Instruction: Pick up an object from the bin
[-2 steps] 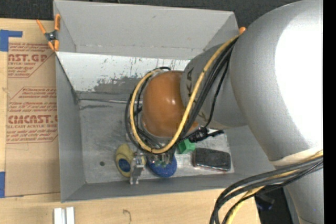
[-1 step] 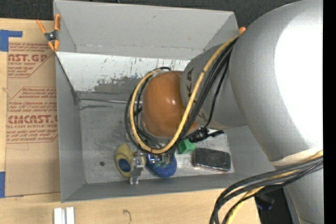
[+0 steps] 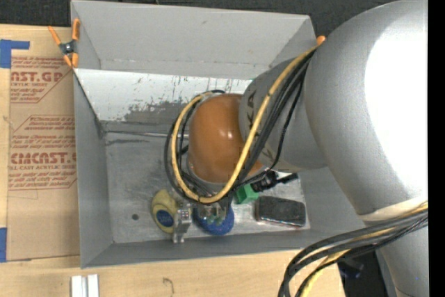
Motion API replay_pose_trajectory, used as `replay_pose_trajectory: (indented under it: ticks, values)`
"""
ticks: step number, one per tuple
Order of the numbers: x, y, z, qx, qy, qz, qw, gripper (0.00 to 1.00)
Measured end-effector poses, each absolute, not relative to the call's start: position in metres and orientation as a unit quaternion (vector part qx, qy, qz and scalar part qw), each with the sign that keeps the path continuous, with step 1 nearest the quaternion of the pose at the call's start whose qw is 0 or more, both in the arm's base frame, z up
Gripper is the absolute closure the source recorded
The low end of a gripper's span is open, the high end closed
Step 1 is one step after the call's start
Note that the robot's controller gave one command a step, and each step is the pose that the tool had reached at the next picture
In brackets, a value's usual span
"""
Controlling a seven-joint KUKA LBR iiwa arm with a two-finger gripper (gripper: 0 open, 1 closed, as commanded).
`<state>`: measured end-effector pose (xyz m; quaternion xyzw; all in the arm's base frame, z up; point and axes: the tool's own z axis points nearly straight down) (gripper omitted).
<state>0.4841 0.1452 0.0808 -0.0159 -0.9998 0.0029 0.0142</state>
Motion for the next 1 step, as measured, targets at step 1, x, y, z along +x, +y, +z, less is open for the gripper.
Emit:
replay_pose_trajectory:
  ticks: [1]
  values:
    - [0.4841,0.1452,0.0808,-0.016,-1.0,0.003,0.014,1.0]
